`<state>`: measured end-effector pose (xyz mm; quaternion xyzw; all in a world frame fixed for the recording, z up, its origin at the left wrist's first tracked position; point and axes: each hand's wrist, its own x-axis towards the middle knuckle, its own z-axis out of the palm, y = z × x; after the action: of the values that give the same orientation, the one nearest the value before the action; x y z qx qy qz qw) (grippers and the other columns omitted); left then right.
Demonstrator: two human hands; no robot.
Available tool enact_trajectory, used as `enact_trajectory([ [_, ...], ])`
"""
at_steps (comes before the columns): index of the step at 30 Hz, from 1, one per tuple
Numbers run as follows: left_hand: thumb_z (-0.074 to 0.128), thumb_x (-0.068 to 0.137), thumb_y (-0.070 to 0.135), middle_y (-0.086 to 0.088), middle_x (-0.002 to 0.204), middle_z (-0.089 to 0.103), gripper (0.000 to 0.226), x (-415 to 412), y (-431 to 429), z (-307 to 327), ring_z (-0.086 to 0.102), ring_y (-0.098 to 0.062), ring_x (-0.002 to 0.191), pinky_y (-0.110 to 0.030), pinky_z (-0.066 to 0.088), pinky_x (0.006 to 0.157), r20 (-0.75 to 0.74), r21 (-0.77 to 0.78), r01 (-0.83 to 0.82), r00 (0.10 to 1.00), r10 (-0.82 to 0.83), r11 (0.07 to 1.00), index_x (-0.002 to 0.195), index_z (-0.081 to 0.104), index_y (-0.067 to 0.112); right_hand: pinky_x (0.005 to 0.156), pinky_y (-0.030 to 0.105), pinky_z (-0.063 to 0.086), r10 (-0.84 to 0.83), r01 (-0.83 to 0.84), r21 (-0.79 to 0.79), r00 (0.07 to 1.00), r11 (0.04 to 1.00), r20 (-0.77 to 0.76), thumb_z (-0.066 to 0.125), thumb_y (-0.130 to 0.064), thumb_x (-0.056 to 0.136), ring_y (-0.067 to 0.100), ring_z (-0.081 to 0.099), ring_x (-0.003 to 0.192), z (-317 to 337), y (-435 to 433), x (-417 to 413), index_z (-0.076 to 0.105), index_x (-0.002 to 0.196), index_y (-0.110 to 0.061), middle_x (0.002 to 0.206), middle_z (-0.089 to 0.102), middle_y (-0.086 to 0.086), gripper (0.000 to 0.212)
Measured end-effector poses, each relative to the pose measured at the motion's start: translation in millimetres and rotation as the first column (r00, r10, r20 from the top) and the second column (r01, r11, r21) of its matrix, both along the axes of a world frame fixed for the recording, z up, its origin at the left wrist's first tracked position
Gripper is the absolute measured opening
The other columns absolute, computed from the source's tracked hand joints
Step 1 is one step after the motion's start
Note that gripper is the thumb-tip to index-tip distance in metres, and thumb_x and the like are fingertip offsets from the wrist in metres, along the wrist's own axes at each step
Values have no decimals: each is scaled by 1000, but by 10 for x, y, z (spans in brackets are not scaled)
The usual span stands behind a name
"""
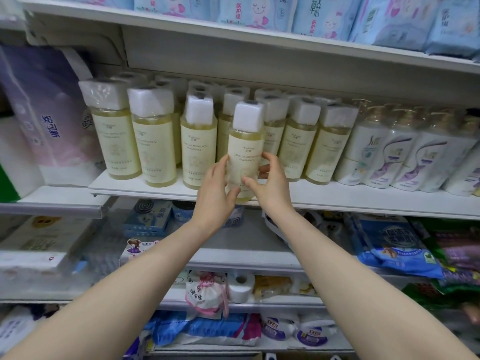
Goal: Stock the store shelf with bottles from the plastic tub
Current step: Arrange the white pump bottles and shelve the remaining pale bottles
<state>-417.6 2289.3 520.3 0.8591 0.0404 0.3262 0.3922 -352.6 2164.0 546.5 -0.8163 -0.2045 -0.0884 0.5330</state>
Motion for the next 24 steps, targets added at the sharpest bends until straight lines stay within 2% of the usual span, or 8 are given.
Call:
enact_trajectory([
  [2,64,93,17,-1,151,43,73,13,18,-32,43,-15,136,-43,46,107,-10,35,2,1000,-2,999,154,25,17,100,42,49,11,-11,13,1000,1000,-15,78,-17,82,14,60,114,-18,48,20,44,138,-25,128,61,-2,66],
  [6,62,94,14,2,157,37,74,9,44,-35,42,-16,139,-40,44,109,-32,84,-4,999,7,996,156,22,17,102,43,50,15,-15,-10,999,1000,-33,77,-20,84,14,62,117,-23,138,92,40,140,-27,129,64,-3,68],
  [11,60,94,11,3,156,37,75,42,84,-32,50,-21,131,-38,47,103,-61,100,-3,998,9,995,157,20,15,99,44,50,-11,11,-49,1000,999,0,82,-25,79,18,64,113,-28,228,186,43,135,-24,124,66,0,69],
  [15,61,92,10,-1,153,43,80,100,104,-58,56,-25,122,-43,51,98,-75,96,5,997,2,995,158,16,15,95,46,51,-42,44,-57,998,997,44,83,-27,78,20,64,107,-53,283,231,43,130,-24,119,66,1,66],
  [24,62,93,13,0,160,32,85,152,153,-96,50,-24,132,-42,47,105,-125,98,9,992,3,995,158,9,20,96,44,52,-27,29,-27,998,999,53,84,-25,77,19,66,106,-89,296,267,45,129,-22,119,69,1,64],
])
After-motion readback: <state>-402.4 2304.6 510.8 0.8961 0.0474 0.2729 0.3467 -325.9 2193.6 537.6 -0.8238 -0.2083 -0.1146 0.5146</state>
